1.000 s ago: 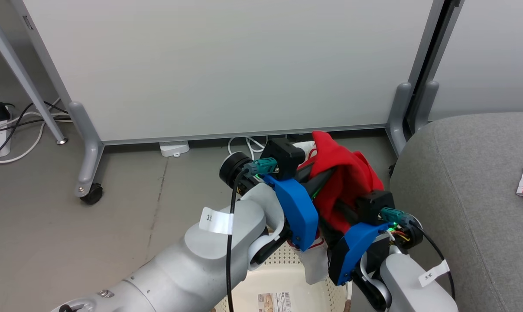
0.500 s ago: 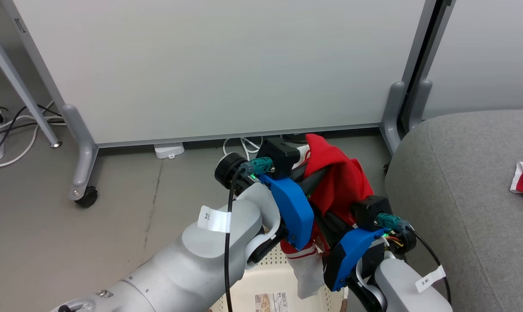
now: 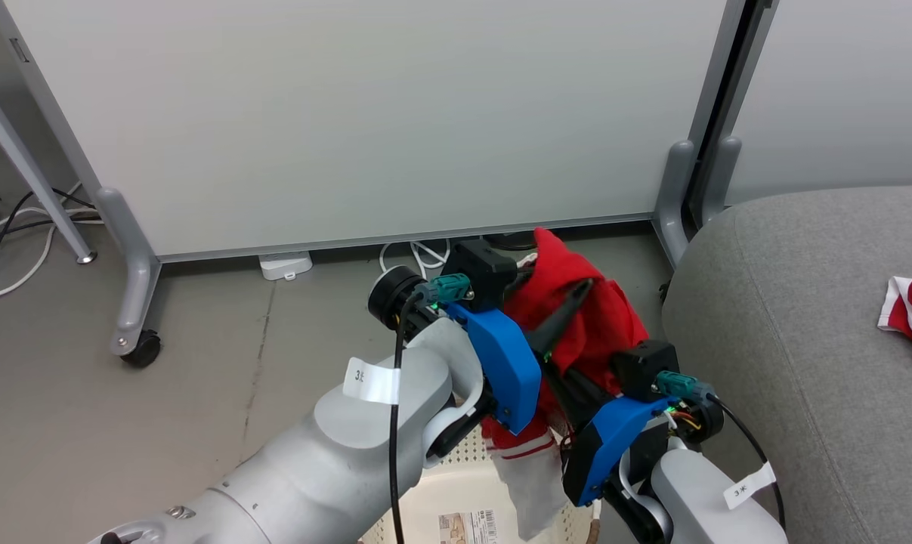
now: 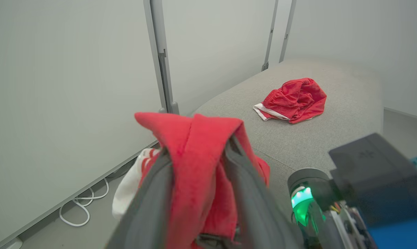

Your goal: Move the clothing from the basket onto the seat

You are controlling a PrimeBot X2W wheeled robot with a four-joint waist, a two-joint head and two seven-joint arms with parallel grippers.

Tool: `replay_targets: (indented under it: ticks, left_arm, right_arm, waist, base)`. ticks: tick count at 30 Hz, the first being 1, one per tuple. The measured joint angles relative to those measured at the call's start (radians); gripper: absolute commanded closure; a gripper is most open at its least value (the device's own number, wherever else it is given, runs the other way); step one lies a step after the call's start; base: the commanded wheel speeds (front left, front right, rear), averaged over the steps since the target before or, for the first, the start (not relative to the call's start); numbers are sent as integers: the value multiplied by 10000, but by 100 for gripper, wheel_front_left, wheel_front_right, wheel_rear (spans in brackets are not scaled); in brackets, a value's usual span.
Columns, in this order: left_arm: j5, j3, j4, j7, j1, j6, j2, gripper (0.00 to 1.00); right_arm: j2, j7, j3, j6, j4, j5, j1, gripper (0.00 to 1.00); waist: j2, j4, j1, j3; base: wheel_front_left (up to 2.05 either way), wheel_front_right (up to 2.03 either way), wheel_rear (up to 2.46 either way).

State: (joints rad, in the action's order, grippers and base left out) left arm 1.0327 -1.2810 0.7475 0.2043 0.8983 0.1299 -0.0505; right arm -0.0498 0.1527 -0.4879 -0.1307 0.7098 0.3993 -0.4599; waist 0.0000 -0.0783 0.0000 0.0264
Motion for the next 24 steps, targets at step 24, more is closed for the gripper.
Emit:
replay_targets:
  ticks: [24]
  left_arm:
    - [13,27,453,454,-209,0,0,0]
  right_arm:
    - [-2,309,121,0,353,48,-95,100]
  waist:
    - [0,13,0,65]
  base:
    - [0,0,0]
